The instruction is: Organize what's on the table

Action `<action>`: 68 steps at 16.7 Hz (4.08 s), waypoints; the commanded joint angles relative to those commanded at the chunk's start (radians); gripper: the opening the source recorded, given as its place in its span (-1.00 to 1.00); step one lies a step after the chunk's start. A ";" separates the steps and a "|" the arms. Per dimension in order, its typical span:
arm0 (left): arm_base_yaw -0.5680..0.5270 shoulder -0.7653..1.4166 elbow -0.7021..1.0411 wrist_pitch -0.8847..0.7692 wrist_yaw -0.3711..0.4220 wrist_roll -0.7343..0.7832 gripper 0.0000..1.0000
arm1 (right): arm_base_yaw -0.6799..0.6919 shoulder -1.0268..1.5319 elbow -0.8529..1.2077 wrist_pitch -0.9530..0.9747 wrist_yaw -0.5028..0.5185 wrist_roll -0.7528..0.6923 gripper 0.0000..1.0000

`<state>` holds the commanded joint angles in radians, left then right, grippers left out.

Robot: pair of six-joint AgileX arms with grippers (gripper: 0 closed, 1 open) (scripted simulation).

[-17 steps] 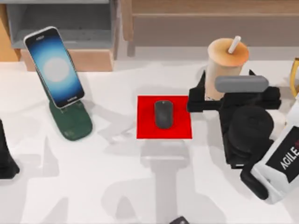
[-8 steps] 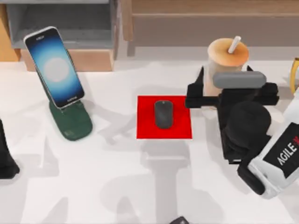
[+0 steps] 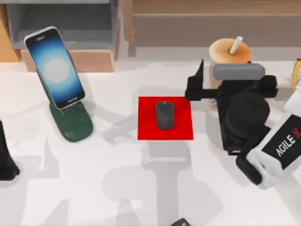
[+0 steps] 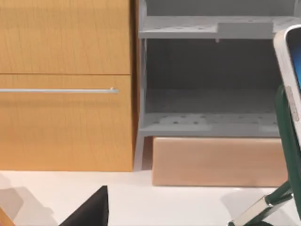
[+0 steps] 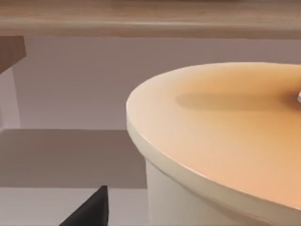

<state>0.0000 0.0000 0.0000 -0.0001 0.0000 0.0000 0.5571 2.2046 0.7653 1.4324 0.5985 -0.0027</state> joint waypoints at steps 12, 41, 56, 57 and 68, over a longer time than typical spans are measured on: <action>0.000 0.000 0.000 0.000 0.000 0.000 1.00 | 0.000 0.000 0.000 0.000 0.000 0.000 -0.81; 0.000 0.000 0.000 0.000 0.000 0.000 1.00 | -0.095 -0.241 0.146 -0.093 -0.090 -0.013 -1.00; 0.000 0.000 0.000 0.000 0.000 0.000 1.00 | -0.446 -0.311 0.397 -0.589 -0.357 -0.001 -1.00; 0.000 0.000 0.000 0.000 0.000 0.000 1.00 | -0.455 -0.305 0.419 -0.625 -0.378 0.001 -1.00; 0.000 0.000 0.000 0.000 0.000 0.000 1.00 | -0.501 -0.259 0.594 -0.870 -0.514 0.005 -1.00</action>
<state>0.0000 0.0000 0.0000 -0.0001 0.0000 0.0000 0.0562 1.9455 1.3595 0.5623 0.0847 0.0027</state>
